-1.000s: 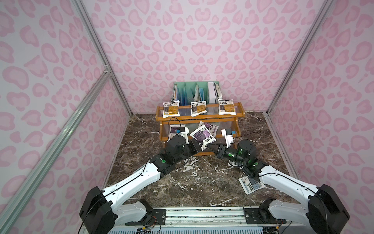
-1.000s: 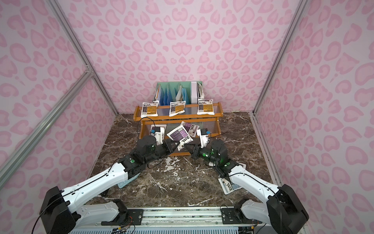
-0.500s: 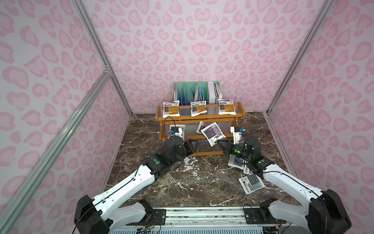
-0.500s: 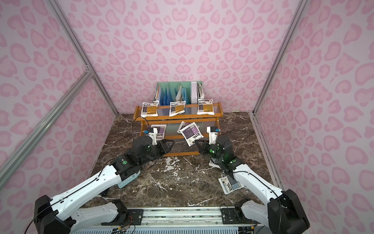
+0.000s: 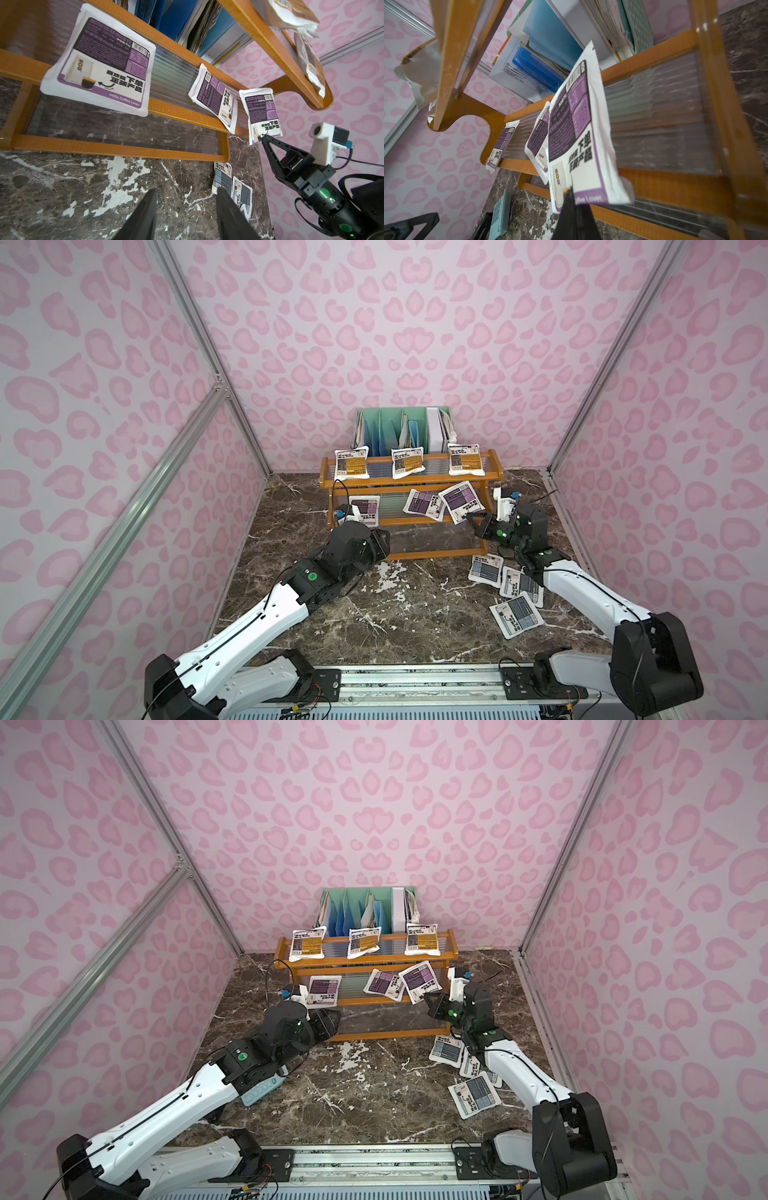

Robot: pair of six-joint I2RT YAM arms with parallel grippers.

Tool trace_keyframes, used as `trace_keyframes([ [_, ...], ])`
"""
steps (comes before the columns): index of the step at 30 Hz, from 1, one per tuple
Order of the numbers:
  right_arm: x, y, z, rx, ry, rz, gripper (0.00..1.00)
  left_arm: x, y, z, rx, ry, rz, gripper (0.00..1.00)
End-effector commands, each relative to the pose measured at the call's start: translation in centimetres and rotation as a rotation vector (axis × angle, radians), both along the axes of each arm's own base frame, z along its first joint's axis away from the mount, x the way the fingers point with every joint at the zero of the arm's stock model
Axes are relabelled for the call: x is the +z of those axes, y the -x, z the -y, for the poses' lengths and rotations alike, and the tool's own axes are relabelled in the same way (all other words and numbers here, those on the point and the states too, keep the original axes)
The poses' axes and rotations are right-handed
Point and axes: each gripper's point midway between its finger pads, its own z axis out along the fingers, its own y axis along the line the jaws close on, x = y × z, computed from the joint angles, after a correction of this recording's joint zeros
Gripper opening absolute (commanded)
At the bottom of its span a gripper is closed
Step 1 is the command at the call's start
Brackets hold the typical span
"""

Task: Place the bagged coffee beans on the shelf by color
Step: Pick up the bagged coffee beans at the center of the board, then place the bagged coffee beans on the shelf, then adjust the bagged coffee beans on the shelf.

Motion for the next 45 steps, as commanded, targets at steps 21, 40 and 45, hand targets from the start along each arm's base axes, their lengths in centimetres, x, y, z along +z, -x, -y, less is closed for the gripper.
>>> trace_keyframes([
  [21,-2.2,1.1,2.2,-0.121,0.058,-0.093,0.55,-0.8,0.2,-1.6,0.029,-0.078,-0.009,0.50],
  [40,-1.8,0.3,0.6,-0.056,0.071,-0.066,0.53,-1.9,0.1,-1.9,0.046,-0.064,-0.038,0.50],
  [45,-1.3,0.5,0.0,-0.016,0.073,-0.070,0.53,-2.0,0.2,-2.2,0.045,-0.085,-0.039,0.50],
])
